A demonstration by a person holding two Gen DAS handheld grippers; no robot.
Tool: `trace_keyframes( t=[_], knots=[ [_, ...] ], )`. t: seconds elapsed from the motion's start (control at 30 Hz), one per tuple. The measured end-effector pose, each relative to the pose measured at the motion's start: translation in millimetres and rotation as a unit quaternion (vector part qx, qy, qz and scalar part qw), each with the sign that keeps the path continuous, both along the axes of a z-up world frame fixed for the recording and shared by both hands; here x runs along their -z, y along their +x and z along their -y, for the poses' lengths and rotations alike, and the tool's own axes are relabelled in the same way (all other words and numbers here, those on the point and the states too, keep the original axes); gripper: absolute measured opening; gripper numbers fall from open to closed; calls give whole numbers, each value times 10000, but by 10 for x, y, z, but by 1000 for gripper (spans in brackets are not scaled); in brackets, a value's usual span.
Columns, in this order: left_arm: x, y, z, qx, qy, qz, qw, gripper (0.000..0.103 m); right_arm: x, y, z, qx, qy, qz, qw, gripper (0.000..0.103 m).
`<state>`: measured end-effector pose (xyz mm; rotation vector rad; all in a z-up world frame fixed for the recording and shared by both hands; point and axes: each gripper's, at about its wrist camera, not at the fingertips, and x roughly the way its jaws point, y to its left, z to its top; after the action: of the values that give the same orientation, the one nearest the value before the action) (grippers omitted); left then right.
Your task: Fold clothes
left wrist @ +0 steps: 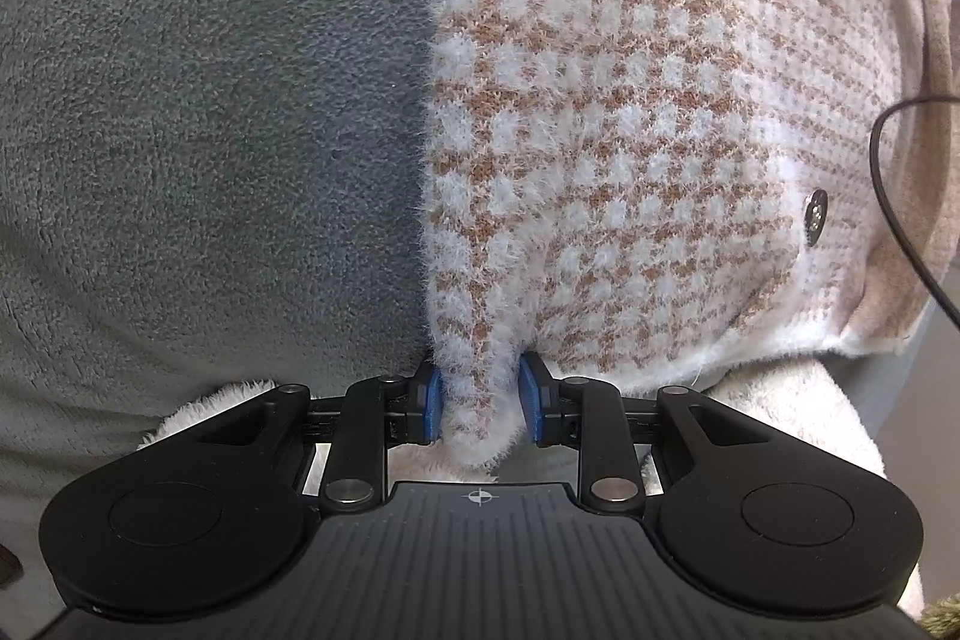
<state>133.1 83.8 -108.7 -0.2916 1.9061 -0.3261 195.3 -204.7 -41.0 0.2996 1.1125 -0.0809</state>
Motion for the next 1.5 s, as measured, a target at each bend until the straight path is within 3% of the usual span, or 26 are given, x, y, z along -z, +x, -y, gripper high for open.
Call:
trace_keyframes(
  t=[0.1, 0.17, 0.23, 0.4, 0.53, 0.6, 0.7, 0.77, 0.83, 0.97, 1.07, 1.17, 1.2, 1.27, 1.4, 1.5],
  knots=[
    [5, -55, -22, -11, -4, 8, 10000, 26, -131, 116, 98, 290, 120, 366, 9988, 8],
    [1, -43, -29, -16, -7, 31, 10000, 26, -219, 211, 194, 456, 285, 592, 9968, 19],
    [-9, -33, -36, -23, -10, 47, 10000, 26, -244, 348, 282, 518, 537, 676, 9949, 22],
    [-45, -11, -74, -78, -27, 58, 9999, 26, -205, 809, 144, -192, 530, 689, 9960, 22],
    [-55, 10, -94, -122, -56, 73, 9999, 26, 103, 1051, -77, -767, -324, 206, 9963, 21],
    [-54, 26, -101, -137, -76, 62, 9999, 26, 166, 1078, -108, -848, -687, 152, 9939, 29],
    [-53, 51, -113, -161, -107, 44, 9998, 26, -79, 943, 2, -613, -580, 226, 9962, 30],
    [-53, 67, -120, -177, -127, 33, 9998, 26, -228, 736, 109, -731, -143, 233, 9969, 30],
    [-52, 83, -128, -193, -148, 21, 9997, 26, -351, 469, 164, -1057, 327, 158, 9937, 30],
    [-69, 129, -119, -172, -166, 12, 9997, 27, -468, 0, -3, -2110, 659, 107, 9752, 30],
    [-84, 162, -108, -162, -165, -5, 9997, 27, -331, -233, -348, -3026, 376, 48, 9524, 28],
    [-109, 195, -93, -158, -163, -19, 9997, 27, -78, -392, -584, -3839, -501, -68, 9220, 24],
    [-116, 205, -89, -166, -161, -21, 9997, 27, -32, -413, -567, -3922, -697, -90, 9172, 22],
    [-130, 224, -79, -182, -157, -27, 9997, 27, -19, -414, -419, -3834, -777, -105, 9202, 22],
    [-196, 254, 31, 67, -122, 81, 9999, 29, -32, -452, -111, -3546, -1794, -460, 9165, 23],
    [-249, 277, 120, 276, -94, 171, 9994, 31, -170, -419, 83, -3215, -1672, -530, 9305, 22]
  ],
)
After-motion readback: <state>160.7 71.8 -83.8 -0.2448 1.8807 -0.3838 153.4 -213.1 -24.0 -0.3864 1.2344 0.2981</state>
